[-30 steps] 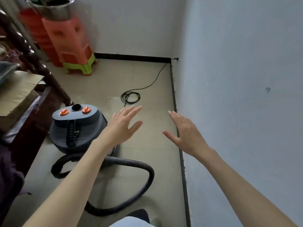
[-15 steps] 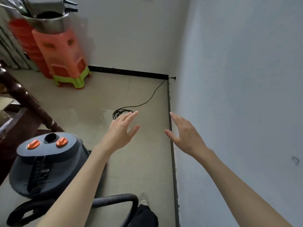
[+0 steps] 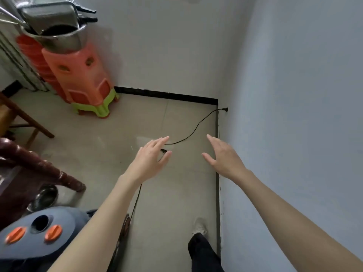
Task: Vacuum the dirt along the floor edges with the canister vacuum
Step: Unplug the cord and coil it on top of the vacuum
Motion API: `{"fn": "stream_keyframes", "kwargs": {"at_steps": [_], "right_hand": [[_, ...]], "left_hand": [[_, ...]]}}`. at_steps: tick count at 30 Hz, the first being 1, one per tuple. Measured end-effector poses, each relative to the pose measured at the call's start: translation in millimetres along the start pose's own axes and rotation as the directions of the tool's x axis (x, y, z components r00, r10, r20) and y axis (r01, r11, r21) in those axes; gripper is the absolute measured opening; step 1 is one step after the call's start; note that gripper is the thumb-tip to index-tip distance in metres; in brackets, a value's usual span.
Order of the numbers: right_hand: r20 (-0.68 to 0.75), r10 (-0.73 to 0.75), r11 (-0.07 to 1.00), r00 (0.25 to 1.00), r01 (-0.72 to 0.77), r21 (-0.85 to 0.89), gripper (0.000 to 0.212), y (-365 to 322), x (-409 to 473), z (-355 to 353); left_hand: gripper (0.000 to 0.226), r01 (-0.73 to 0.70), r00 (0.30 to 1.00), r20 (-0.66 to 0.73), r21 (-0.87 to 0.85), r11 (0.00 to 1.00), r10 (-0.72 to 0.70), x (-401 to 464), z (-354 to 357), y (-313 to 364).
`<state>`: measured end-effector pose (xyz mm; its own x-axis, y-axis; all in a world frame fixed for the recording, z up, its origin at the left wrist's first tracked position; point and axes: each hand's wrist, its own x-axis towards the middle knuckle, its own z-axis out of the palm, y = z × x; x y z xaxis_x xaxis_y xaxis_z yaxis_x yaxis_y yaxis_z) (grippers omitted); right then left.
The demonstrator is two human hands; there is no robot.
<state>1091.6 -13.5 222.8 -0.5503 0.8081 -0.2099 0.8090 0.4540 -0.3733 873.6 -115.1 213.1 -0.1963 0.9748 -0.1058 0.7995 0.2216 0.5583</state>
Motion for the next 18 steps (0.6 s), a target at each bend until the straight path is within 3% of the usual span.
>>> {"fn": "stream_keyframes", "kwargs": {"at_steps": [11, 18], "right_hand": [[0.082, 0.092, 0.983, 0.992, -0.078, -0.164, 0.066, 103, 212, -57], [0.156, 0.17, 0.958, 0.973, -0.126, -0.258, 0.066, 150, 336, -60]], "left_hand": [[0.051, 0.042, 0.995, 0.093, -0.037, 0.998, -0.039, 215, 17, 34], [0.052, 0.056, 0.978, 0.201, -0.029, 0.998, -0.049, 343, 29, 3]]}}
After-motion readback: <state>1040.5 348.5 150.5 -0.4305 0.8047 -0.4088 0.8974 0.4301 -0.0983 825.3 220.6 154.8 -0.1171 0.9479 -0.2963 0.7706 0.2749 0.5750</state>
